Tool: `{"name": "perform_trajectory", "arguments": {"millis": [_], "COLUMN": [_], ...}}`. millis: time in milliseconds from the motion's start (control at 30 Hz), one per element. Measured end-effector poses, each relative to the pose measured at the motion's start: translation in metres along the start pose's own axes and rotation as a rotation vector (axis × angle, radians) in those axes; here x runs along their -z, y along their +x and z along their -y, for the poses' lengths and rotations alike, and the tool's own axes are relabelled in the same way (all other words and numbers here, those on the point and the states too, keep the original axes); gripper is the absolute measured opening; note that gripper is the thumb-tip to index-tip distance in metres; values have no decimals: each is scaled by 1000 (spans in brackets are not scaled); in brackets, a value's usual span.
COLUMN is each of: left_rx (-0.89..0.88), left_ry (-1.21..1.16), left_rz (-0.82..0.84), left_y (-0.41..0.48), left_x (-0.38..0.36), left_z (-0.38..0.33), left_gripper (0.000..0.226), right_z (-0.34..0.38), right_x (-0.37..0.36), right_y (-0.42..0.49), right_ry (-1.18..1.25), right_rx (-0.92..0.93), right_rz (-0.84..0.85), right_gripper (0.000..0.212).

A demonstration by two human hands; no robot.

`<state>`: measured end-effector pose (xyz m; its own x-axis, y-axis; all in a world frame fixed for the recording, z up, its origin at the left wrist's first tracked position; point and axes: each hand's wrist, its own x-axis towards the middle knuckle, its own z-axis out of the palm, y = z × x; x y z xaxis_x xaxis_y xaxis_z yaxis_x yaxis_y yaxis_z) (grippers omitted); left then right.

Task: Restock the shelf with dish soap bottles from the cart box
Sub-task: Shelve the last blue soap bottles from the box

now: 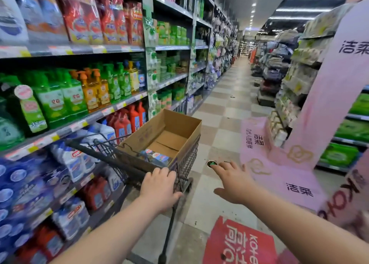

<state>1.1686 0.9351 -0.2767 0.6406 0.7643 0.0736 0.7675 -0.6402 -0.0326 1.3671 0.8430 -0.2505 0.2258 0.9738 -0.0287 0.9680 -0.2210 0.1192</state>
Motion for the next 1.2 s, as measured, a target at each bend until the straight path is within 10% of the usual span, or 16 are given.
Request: {"name": "perform_trajectory", "arguments": {"millis": [767,1200], "left_rx": [-118,217], "left_ry": [-30,-57], "left_rz": [95,195], "left_y": [300,393], "left_x": [-65,-109], "left_z": [-60,19], "left_gripper": [55,57], "right_z": [-164,-151], "right_x": [-40,-78], "right_y": [212,418], "right_ry": [-6,-35], "right_rx": [-101,227], "right_rz": [54,216], "right_gripper": [67,74]}}
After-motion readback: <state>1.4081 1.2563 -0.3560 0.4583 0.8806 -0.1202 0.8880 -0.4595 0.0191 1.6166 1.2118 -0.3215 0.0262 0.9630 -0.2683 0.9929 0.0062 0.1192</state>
